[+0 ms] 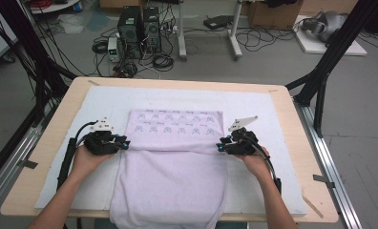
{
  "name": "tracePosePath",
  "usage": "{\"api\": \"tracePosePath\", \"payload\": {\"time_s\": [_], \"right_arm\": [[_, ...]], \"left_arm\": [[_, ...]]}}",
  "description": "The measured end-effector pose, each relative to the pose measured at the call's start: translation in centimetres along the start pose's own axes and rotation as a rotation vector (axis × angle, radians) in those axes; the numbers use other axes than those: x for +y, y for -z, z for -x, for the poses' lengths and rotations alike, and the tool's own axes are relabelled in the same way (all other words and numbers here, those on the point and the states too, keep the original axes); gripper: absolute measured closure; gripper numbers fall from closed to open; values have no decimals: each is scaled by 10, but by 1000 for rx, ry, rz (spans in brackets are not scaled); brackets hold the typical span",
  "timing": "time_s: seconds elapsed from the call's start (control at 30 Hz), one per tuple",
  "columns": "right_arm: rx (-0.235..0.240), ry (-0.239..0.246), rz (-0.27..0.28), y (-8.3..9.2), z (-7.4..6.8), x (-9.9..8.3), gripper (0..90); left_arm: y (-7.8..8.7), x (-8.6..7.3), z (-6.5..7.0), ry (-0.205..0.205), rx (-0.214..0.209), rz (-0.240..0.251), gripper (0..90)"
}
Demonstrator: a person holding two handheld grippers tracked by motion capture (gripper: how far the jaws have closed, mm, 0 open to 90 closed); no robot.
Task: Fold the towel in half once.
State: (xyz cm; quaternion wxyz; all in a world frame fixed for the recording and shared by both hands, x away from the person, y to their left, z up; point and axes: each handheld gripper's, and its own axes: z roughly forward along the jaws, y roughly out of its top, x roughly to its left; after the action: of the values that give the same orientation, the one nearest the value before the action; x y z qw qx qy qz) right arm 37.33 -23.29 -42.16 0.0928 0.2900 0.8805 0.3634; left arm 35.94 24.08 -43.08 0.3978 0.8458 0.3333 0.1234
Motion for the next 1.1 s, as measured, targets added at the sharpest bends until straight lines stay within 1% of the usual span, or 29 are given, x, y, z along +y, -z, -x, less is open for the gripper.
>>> {"api": "tracePosePath", "payload": {"time_s": [0.07,0.1,0.13,0.17,0.2,0.23,0.3,0.33,0.4,0.43,0.5,0.57,0.63,0.67,0.73,0.77,0.83,0.87,0.9,0.93,0.97,1.03,1.1], "right_arm": [[6,-10,-21,-6,1,-1,629],[8,-10,-34,-9,1,-2,630],[6,-13,-58,-14,1,-3,634],[8,-12,-46,-15,1,-4,655],[1,-20,-35,-15,1,-5,696],[-3,-17,-25,-15,1,-6,738],[9,-40,-7,-14,3,-8,837],[19,-47,-3,-14,4,-9,855],[14,-38,-1,-12,3,-8,872],[16,-37,5,-10,3,-7,875],[16,-37,31,-6,3,-7,878],[28,-48,69,1,4,-6,879],[35,-47,97,9,4,-3,879],[38,-45,110,13,3,-1,880],[51,-33,122,20,-1,1,879],[57,-27,124,23,-2,2,879],[60,-16,124,27,-6,3,879],[70,-11,123,30,-9,3,879],[67,-3,123,32,-12,2,879],[67,5,125,35,-15,1,879],[77,5,135,38,-18,0,879],[82,18,140,46,-27,-4,878],[97,24,156,52,-34,-9,879]], "left_arm": [[-7,-1,1,-1,2,-28,646],[-11,-2,1,-6,2,-34,652],[-12,-3,1,0,5,-21,677],[-12,-2,1,5,7,-17,733],[-13,-2,1,5,10,-17,789],[-12,-1,1,0,17,-15,827],[-11,0,2,-1,20,-9,854],[-9,0,2,1,21,-3,856],[-5,1,2,4,20,12,860],[-2,2,2,13,20,30,860],[4,4,1,15,19,50,860],[12,6,-1,32,14,82,861],[17,8,0,30,12,84,861],[20,9,1,21,17,86,861],[25,11,4,18,15,100,861],[27,11,5,13,14,97,861],[31,10,9,-3,9,89,861],[33,9,11,-8,8,88,861],[35,9,14,-18,4,84,861],[38,8,18,-33,5,84,861],[42,6,22,-39,4,87,861],[47,2,30,-50,3,95,861],[50,-4,40,-67,16,96,861]]}}
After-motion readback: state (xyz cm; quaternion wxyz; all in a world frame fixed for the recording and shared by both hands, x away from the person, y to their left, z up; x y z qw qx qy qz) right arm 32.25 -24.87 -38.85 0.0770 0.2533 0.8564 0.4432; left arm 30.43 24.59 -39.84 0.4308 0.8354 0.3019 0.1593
